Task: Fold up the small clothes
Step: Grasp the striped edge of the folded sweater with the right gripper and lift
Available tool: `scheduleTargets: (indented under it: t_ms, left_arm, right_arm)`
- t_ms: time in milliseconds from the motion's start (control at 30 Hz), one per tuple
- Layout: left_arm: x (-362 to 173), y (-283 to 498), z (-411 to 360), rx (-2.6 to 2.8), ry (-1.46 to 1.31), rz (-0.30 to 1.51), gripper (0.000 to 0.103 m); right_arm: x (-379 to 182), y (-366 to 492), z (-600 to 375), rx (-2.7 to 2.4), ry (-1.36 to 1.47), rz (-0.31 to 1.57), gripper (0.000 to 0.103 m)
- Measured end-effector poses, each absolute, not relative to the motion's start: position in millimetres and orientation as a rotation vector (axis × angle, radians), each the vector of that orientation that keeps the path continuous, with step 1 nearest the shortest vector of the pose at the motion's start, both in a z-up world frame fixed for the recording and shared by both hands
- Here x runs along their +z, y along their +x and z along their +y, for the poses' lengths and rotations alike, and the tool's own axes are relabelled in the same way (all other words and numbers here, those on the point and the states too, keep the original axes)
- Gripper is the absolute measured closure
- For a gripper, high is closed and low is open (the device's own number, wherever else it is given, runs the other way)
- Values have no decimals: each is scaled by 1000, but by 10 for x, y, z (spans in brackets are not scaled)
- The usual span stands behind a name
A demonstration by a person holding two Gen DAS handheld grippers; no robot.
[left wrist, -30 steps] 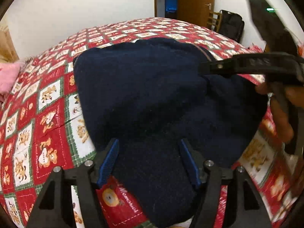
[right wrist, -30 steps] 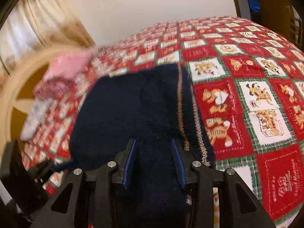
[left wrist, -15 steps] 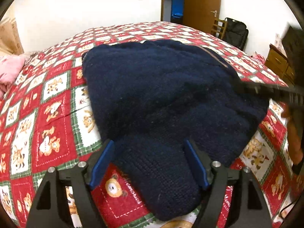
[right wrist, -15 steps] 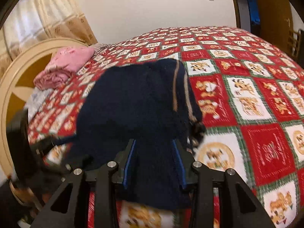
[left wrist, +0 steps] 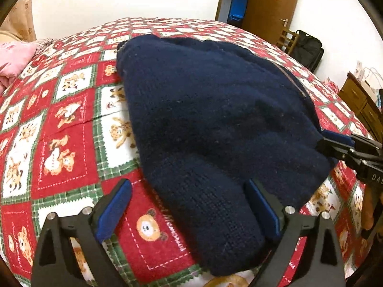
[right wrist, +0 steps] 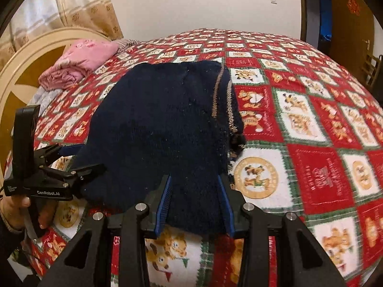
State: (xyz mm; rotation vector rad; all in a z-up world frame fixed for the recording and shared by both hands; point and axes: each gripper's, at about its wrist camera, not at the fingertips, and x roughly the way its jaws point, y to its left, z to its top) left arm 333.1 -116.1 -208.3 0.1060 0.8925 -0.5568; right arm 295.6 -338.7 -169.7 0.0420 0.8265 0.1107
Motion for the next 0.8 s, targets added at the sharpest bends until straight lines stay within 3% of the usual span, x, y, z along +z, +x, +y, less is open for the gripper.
scheduleTargets:
  t_ms: [300, 467, 600, 800]
  left_arm:
    - [-2060, 3265, -1020, -559, 71, 865, 5]
    - [-2039, 3222, -819, -579, -27, 849, 5]
    - [-2056, 3259, -623, -563, -139, 850, 5]
    - [-2075, 3305, -658, -525, -139, 864, 1]
  right_arm:
    - [-1132, 3338, -2771, 213, -99, 717, 63]
    - [-1409, 3877, -2074, 356, -130, 817, 75]
    - [-1918, 4237, -1743, 312, -244, 948, 76]
    - [-1465, 4371, -1889, 418, -164, 893, 76]
